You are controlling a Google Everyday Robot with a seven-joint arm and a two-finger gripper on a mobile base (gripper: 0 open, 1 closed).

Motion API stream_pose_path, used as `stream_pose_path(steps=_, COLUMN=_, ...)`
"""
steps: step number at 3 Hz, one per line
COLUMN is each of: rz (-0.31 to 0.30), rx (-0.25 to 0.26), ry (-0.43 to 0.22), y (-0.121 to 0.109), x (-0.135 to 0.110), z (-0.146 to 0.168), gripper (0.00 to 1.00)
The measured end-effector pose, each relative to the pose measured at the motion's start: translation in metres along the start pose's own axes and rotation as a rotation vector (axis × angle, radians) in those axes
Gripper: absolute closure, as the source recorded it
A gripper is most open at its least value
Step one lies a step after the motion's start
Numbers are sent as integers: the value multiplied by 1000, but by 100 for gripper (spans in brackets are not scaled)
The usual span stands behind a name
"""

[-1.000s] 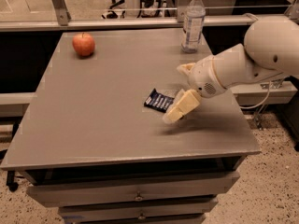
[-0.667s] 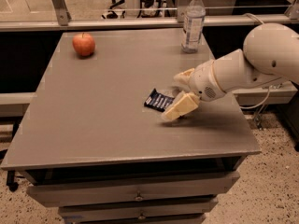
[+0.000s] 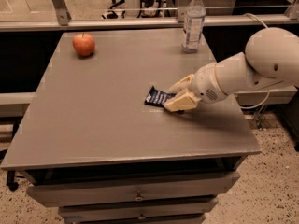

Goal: Move rxbar blueberry near blue plastic bottle

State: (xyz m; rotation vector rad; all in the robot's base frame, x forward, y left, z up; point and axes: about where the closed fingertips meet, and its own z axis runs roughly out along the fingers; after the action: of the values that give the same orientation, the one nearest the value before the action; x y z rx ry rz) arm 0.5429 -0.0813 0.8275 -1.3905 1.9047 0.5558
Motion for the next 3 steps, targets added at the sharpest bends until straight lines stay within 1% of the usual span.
stream_pose_path(steps=1, rz=6, rx=15, ry=5, y=-2, x=2, z=-5, gripper=88)
stream_pose_path(steps=2, rz=-4, rx=30, ry=16, y=-8, x=0, z=-10, gripper=100)
stream_pose_path(steps=3, rz=-45, rx=68, ry=28, y=-31, x=-12, z=-23, gripper=100)
